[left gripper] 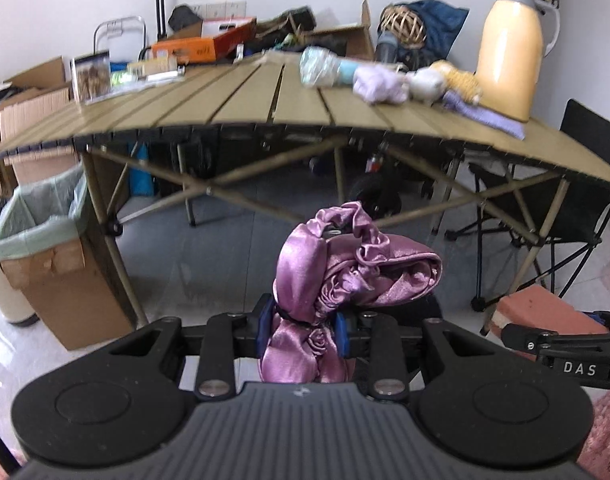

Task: Collect trash
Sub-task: 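Carry the scrunchie and sponge down over the black bin with both grippers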

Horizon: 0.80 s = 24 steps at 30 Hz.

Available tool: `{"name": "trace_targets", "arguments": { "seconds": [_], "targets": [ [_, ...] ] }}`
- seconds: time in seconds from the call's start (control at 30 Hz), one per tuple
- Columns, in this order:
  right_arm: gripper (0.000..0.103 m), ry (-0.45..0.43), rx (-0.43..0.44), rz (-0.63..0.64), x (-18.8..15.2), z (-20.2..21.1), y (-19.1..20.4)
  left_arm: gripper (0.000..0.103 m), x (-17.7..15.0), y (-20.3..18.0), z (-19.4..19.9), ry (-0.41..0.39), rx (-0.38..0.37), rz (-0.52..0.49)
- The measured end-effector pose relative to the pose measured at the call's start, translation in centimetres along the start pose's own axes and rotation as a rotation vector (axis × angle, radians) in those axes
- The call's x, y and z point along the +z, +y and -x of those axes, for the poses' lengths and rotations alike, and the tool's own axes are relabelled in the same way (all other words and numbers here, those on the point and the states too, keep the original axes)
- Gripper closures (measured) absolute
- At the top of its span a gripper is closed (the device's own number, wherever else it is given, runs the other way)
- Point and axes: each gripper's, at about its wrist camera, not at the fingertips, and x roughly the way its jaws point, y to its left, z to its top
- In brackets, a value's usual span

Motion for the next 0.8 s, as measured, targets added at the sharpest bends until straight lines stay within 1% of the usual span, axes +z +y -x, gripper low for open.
{"name": "trace_targets", "arguments": {
  "seconds": [0.27,0.4,0.57,0.8],
  "targets": [
    [0.029,0.087,-0.015,-0.005,-1.0,-3.3,-0.4,0.072,-1.8,1.6,-3.3,0.094,0.024,0.024],
    [0.03,0.127,-0.03,-0.013,-1.3,-4.9,-0.7,0.072,-2.8,2.4,-4.9,0.158,0.04,0.037],
    [0.03,0.157,-0.047,-0.023,-1.4,-6.2,-1.0,0.072,-3.4,3.3,-6.7,0.231,0.075,0.06],
    [0.03,0.179,-0.056,-0.028,-1.4,-7.4,-1.2,0.073,-3.6,4.1,-8.4,0.31,0.091,0.089]
  ]
}}
